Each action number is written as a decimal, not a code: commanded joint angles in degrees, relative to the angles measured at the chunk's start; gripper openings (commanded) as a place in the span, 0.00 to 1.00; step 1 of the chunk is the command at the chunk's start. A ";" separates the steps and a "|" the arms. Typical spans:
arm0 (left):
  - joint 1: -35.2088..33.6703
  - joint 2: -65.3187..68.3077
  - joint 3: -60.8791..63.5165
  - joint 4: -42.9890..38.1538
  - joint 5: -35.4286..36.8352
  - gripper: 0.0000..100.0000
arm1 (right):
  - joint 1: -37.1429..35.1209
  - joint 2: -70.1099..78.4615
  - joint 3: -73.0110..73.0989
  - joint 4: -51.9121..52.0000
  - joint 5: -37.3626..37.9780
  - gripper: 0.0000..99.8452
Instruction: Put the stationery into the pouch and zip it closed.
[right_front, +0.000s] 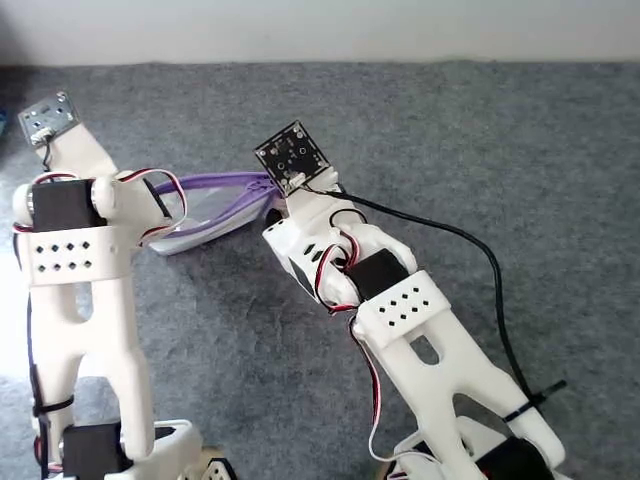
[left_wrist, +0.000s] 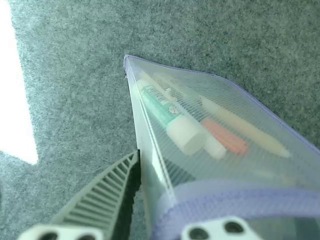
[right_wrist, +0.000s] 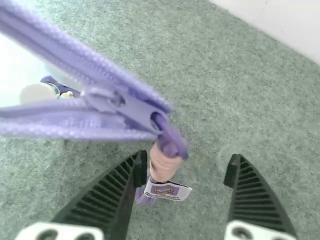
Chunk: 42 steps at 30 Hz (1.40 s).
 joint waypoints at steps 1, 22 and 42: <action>0.70 0.26 -1.89 0.00 0.79 0.01 | -0.48 -0.22 -2.29 -1.27 2.81 0.20; 0.70 0.26 -1.89 0.09 0.79 0.01 | -1.89 1.71 -2.29 -4.70 5.71 0.12; 0.70 0.26 -2.24 -0.97 0.70 0.01 | -0.31 -10.07 -2.29 11.91 5.19 0.01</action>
